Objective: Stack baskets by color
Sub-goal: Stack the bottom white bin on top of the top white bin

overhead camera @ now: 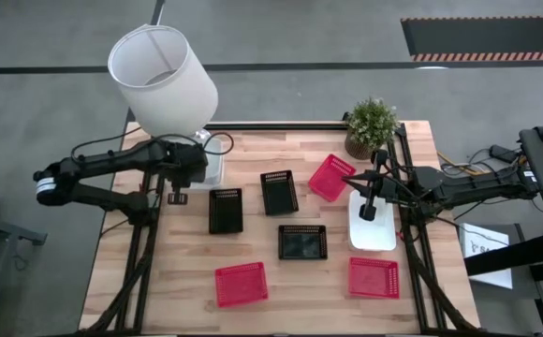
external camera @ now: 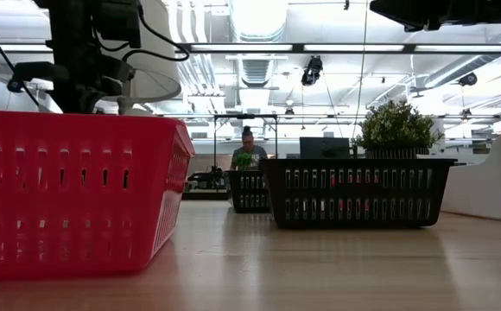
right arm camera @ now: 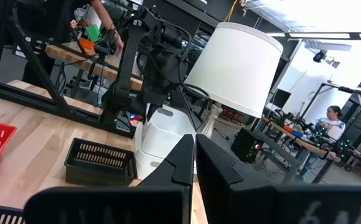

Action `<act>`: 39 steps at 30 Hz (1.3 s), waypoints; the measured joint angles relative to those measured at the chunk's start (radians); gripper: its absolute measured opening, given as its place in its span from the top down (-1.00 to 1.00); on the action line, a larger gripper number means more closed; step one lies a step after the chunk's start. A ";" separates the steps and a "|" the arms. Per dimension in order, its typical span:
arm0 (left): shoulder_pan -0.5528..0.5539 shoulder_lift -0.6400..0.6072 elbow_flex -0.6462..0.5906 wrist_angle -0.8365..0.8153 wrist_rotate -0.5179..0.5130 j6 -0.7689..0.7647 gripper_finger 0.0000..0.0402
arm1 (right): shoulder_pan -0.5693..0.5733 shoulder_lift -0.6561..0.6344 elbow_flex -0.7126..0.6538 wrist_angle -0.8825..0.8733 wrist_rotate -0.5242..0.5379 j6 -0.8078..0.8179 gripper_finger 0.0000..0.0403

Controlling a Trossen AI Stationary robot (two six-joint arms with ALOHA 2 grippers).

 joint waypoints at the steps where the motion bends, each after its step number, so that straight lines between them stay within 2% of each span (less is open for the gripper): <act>1: 0.003 0.000 0.000 0.000 0.000 0.000 1.00 | 0.000 0.000 0.000 0.000 0.000 0.000 0.96; 27: 0.010 0.002 -0.063 0.074 -0.004 -0.008 0.98 | 0.000 0.000 0.000 0.000 0.000 -0.002 0.96; 36: 0.010 0.002 -0.063 0.076 -0.032 -0.011 0.59 | 0.000 0.000 0.000 0.000 0.000 -0.008 0.96; 39: 0.010 0.002 -0.045 0.077 -0.031 -0.065 0.49 | 0.000 0.000 0.000 -0.010 0.000 -0.004 0.96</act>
